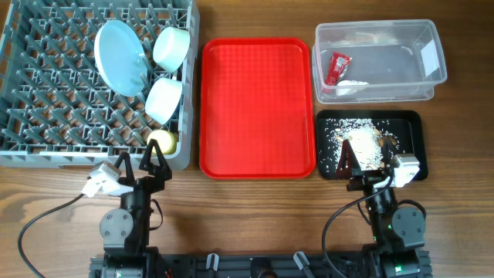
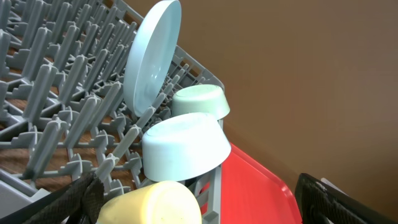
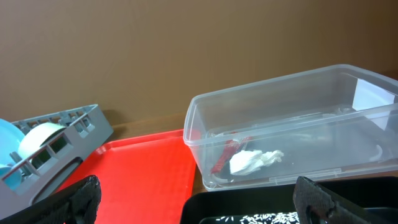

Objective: Sort waste into correct bins and load items into the dishwasher rack

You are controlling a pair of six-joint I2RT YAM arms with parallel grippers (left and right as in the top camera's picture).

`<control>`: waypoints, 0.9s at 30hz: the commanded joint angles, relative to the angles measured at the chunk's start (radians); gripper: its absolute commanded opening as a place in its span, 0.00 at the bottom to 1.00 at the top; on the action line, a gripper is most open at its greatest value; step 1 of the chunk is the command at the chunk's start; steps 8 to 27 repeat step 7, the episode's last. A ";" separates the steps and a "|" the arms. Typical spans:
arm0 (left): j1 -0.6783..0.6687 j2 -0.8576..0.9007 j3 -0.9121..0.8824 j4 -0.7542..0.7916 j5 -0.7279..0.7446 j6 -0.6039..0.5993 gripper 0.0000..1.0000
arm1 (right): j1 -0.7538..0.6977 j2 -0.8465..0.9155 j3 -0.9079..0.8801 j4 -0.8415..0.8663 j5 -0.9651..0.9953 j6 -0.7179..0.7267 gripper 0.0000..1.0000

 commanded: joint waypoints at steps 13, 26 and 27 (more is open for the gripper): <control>0.006 -0.009 -0.009 0.007 0.011 -0.006 1.00 | -0.007 -0.011 -0.001 0.005 0.017 -0.017 1.00; 0.006 -0.009 -0.009 0.007 0.011 -0.006 1.00 | -0.007 -0.011 -0.001 0.005 0.017 -0.017 1.00; 0.006 -0.009 -0.009 0.007 0.011 -0.006 1.00 | -0.007 -0.011 -0.001 0.005 0.017 -0.017 1.00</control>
